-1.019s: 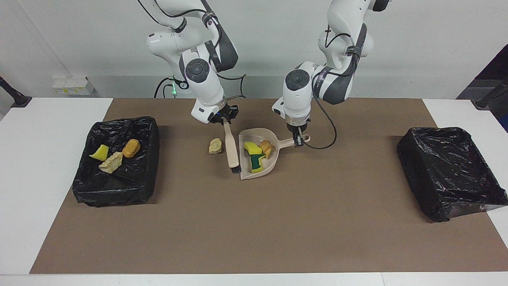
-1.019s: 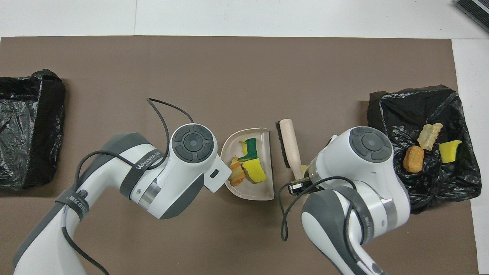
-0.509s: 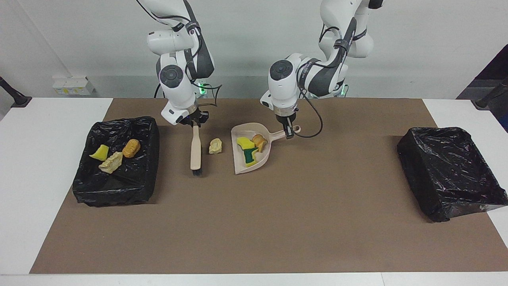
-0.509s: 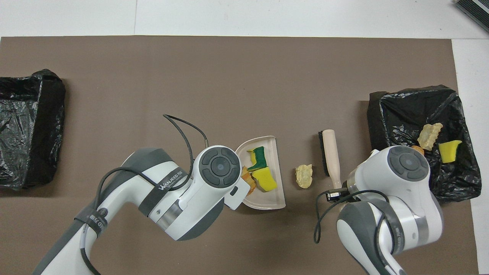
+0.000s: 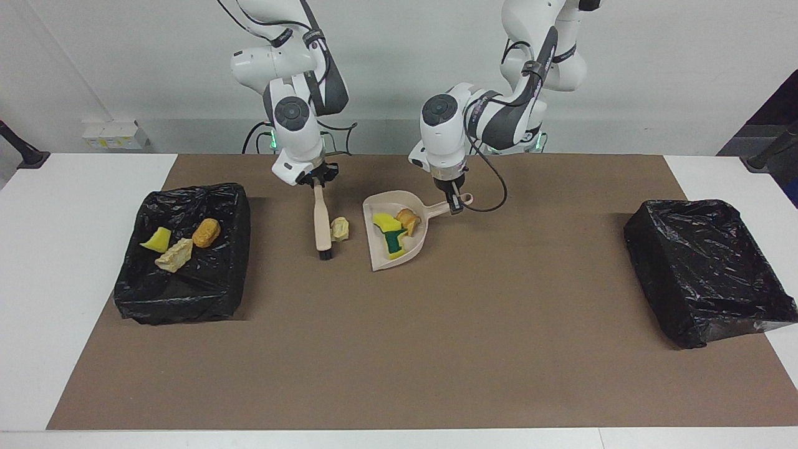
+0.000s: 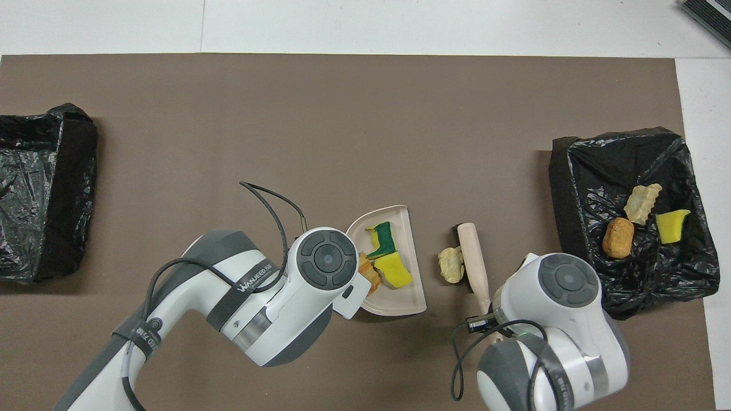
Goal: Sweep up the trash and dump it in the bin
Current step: 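Carry the loaded dustpan over the nearby black bag with the left gripper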
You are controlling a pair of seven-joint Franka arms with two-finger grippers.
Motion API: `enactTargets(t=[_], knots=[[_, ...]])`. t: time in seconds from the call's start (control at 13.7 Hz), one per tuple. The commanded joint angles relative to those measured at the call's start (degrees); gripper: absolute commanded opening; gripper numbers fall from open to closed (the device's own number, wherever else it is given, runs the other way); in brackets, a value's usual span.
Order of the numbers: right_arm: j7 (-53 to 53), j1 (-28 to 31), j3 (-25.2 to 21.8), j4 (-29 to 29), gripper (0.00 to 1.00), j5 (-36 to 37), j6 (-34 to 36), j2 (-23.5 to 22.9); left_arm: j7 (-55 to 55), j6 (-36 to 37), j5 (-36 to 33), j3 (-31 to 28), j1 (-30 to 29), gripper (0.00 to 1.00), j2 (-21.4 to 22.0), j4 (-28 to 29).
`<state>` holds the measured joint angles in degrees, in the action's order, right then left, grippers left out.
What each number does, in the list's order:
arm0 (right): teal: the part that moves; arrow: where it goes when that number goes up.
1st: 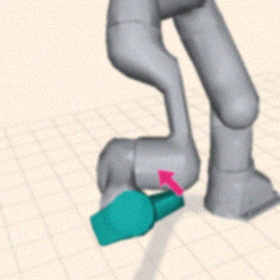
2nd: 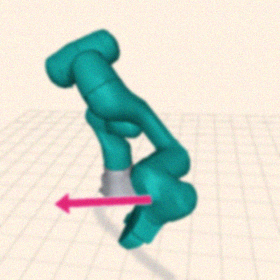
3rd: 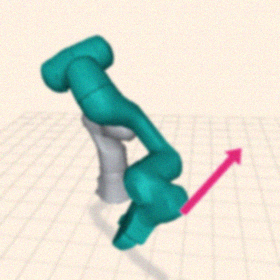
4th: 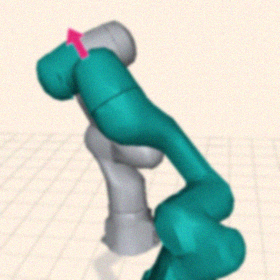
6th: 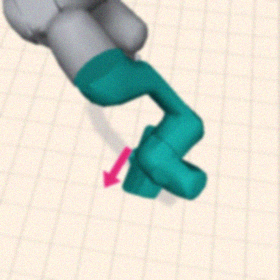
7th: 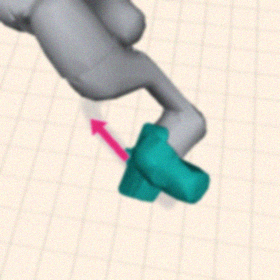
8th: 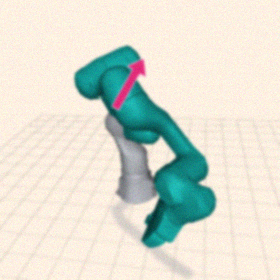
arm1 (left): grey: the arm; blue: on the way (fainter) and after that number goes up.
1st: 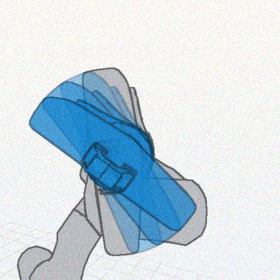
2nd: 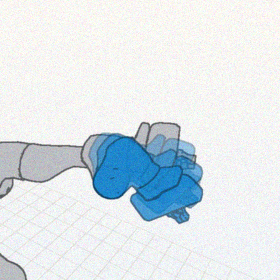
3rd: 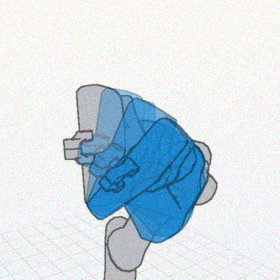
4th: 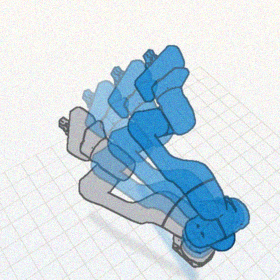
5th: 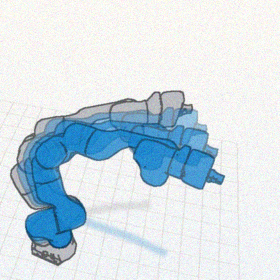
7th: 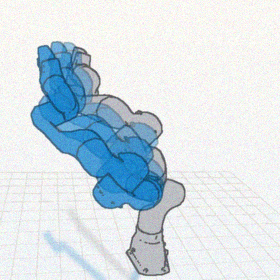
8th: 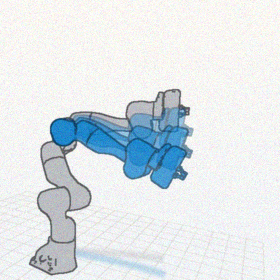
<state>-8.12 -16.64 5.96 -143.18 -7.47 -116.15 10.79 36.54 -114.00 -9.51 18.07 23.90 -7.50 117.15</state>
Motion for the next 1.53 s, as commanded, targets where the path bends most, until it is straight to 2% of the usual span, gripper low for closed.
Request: enactTargets(t=[0.0, 0.15, 0.36, 0.51, 0.65, 0.87, 1.09, 1.31, 1.46], knots=[[-0.3, -4.0, 0.2, 0.9, 0.0, -7.0, -4.2, -3.1, -0.5, -3.9, -0.2, -0.6, 0.1, 0.0, 3.5, 5.4], [-0.2, -7.7, 0.2, 3.3, 0.0, -12.6, -4.5, -4.8, -0.3, -5.5, -0.2, -0.6, 0.1, 0.0, 4.4, 7.2], [0.6, -10.9, 0.2, 4.5, 0.0, -24.0, -5.0, -5.0, 3.3, -6.0, -0.2, -0.7, -0.3, 0.0, 4.4, 7.2], [0.7, -12.0, 0.2, 5.9, 0.0, -24.4, -4.4, -5.5, 8.0, -7.7, -0.2, -0.8, -1.3, 0.0, 4.1, 7.1], [0.8, -11.1, -0.3, 5.6, 0.0, -22.9, -3.0, -5.0, 11.1, -8.2, -0.2, -1.4, -2.2, 0.0, 3.8, 7.0], [-2.1, -9.5, -0.4, 6.4, 0.0, -14.0, -0.7, -4.0, 13.0, -8.7, -0.2, -1.5, -3.2, 0.0, 3.6, 6.9], [-9.9, -9.5, -0.1, 8.9, 0.0, -6.0, 2.9, -3.8, 17.6, -8.7, 0.6, -2.1, -4.7, 0.0, 3.8, 6.5], [-14.2, -10.5, 0.2, 9.2, 0.0, -4.3, 5.6, -3.3, 23.4, -7.8, 4.8, -4.7, -4.6, 0.0, 4.7, 5.7], [-16.4, -10.4, 0.2, 11.9, 0.0, -3.2, 8.5, -3.1, 28.1, -7.3, 7.8, -7.0, -4.6, 0.0, 6.6, 5.2]])
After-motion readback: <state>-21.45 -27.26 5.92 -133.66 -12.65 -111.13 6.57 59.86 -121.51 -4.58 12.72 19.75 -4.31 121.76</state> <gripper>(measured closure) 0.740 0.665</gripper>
